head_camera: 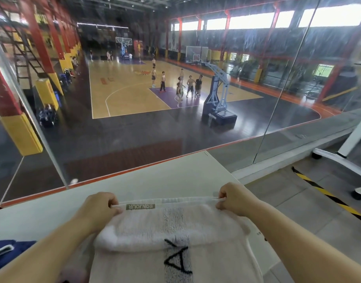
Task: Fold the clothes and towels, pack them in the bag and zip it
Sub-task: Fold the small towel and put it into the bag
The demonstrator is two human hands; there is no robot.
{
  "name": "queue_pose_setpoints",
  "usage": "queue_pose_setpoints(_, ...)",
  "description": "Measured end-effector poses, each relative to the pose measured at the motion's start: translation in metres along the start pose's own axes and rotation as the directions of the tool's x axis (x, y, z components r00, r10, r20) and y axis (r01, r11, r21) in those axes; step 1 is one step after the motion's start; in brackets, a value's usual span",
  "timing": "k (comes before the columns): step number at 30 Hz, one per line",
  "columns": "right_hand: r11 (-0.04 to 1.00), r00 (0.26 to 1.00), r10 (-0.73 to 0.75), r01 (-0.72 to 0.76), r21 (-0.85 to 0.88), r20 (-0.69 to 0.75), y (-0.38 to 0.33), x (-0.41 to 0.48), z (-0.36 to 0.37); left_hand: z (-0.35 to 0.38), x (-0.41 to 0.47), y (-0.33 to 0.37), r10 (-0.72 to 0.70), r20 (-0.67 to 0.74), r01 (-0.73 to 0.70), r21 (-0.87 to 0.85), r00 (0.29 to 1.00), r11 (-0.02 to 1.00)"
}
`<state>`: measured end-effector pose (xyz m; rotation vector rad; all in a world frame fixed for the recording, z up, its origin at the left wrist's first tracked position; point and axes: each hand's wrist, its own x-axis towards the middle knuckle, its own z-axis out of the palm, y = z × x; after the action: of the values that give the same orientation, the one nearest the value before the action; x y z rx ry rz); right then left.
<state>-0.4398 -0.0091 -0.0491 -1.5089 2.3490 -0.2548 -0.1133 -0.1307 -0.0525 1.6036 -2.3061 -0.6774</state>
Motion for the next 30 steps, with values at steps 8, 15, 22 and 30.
queue_pose_setpoints(8,0.966,0.988,-0.047,0.083,0.245,-0.149,0.002,-0.049,-0.070,-0.069,-0.033,0.016,0.041,-0.066,-0.054,-0.217,0.997,0.975)
queue_pose_setpoints(15,0.926,0.950,-0.139,0.224,0.303,-0.279,-0.021,-0.132,-0.148,-0.148,-0.093,0.059,0.147,-0.226,-0.194,-0.202,0.963,0.960)
queue_pose_setpoints(22,0.911,0.681,-0.110,0.360,0.200,-0.724,-0.057,-0.193,-0.197,-0.203,-0.146,0.109,0.180,-0.620,-0.363,-0.182,0.763,0.914)
queue_pose_setpoints(30,0.623,0.847,-0.099,0.462,0.632,-0.522,-0.073,-0.261,-0.229,-0.241,-0.188,0.102,0.250,-0.519,-0.438,-0.278,0.817,0.855)
